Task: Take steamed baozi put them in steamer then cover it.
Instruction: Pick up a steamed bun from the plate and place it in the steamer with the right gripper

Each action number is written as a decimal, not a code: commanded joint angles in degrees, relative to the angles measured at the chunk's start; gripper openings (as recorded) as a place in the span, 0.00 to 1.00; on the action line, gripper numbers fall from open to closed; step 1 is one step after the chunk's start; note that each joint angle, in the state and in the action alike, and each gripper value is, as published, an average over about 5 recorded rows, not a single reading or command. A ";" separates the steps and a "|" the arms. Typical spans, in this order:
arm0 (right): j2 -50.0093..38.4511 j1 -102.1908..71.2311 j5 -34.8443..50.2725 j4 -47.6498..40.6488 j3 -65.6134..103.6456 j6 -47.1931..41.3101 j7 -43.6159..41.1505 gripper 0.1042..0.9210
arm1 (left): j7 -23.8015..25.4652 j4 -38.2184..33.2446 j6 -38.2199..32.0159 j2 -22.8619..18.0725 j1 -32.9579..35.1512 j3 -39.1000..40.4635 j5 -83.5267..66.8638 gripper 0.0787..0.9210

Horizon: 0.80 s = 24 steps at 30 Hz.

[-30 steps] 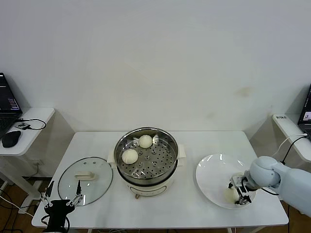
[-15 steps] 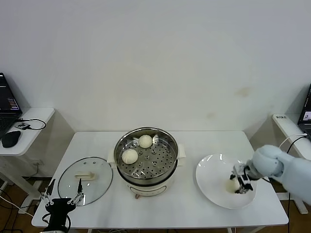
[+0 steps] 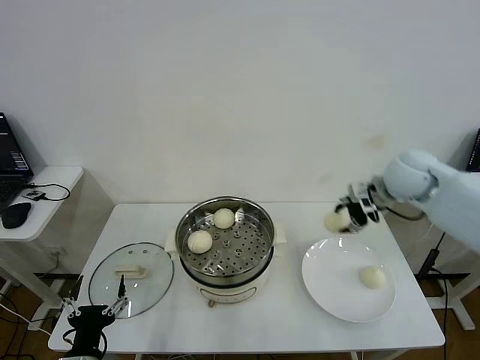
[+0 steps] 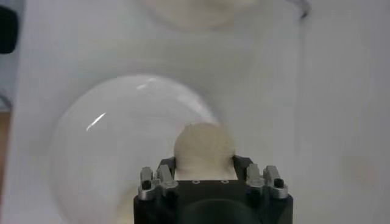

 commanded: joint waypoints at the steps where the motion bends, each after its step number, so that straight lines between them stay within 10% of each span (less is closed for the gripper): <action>1: 16.67 15.78 8.35 -1.60 -7.91 0.22 2.10 0.60 | -0.03 0.02 0.03 -0.07 0.03 -0.19 0.01 0.88; 24: 36.58 4.52 -5.68 -7.25 -19.78 27.40 3.52 0.60 | -0.54 -0.88 -0.45 -1.15 0.35 -1.94 -0.30 0.88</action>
